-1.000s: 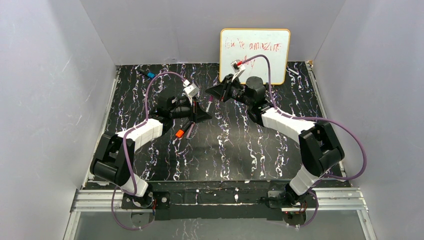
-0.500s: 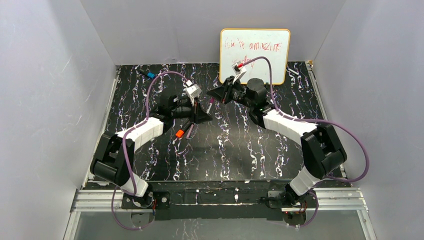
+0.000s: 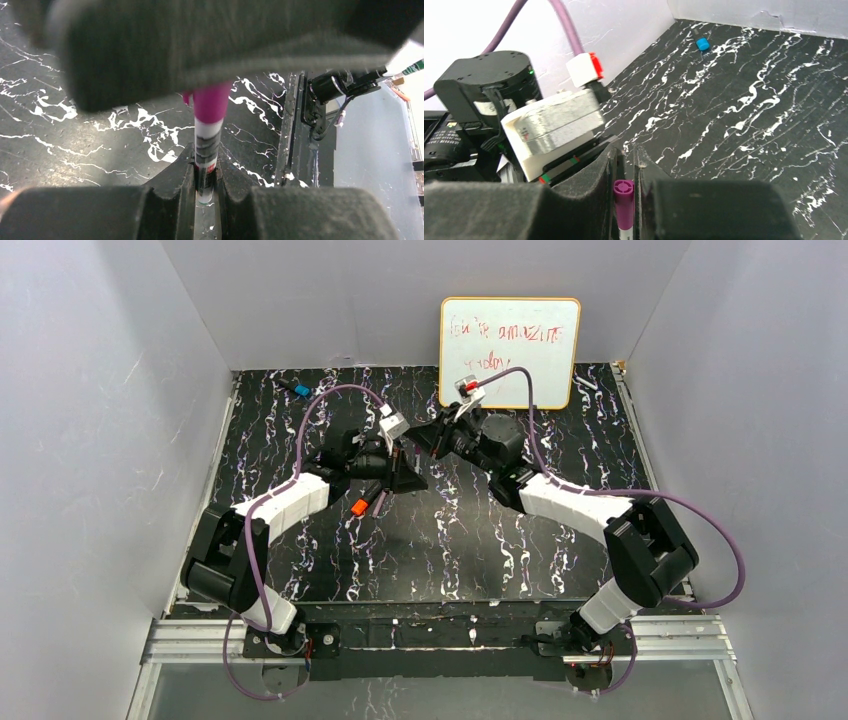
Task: Insert the pens into the pen caps
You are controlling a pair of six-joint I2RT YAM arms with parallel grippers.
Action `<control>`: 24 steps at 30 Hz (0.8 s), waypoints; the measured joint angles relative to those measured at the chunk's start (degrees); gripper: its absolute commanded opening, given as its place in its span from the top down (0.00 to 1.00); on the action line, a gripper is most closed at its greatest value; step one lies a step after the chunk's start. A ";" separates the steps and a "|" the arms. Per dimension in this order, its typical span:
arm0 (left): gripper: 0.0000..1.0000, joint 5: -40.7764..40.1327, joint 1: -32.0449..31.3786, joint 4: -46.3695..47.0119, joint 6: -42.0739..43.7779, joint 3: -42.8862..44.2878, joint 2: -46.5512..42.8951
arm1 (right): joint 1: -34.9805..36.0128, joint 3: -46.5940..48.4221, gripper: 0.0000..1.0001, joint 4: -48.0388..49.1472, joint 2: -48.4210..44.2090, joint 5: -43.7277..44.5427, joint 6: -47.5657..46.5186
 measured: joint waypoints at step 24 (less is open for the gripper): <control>1.00 0.55 -1.20 -13.66 6.32 8.35 2.32 | 3.67 -3.04 0.99 7.45 0.00 7.45 -0.20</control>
